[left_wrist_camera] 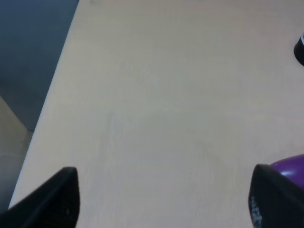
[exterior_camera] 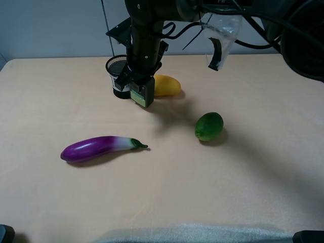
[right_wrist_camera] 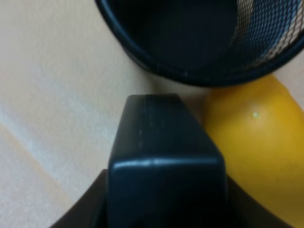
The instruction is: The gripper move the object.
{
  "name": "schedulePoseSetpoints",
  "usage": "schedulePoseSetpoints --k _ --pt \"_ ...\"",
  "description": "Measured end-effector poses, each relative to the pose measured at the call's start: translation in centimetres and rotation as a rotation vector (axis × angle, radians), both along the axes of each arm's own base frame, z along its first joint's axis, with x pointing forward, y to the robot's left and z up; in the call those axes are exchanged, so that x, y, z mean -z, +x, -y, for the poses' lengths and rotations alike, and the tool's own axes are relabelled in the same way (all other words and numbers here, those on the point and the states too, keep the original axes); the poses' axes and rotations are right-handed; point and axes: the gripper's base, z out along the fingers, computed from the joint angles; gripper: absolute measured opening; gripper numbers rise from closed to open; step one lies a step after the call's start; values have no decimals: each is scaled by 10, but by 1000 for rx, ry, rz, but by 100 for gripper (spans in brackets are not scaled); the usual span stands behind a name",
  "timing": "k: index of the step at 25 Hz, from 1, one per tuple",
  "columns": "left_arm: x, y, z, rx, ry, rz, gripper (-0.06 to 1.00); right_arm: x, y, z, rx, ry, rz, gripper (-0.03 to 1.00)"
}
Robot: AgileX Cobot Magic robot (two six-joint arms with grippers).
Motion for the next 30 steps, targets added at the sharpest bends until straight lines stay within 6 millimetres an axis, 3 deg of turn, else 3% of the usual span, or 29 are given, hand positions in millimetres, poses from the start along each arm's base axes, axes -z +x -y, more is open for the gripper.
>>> schedulePoseSetpoints --k 5,30 --pt "0 0 0 0 0 0 79 13 1 0 -3 -23 -14 30" --pt "0 0 0 0 0 0 79 13 2 0 -4 -23 -12 30"
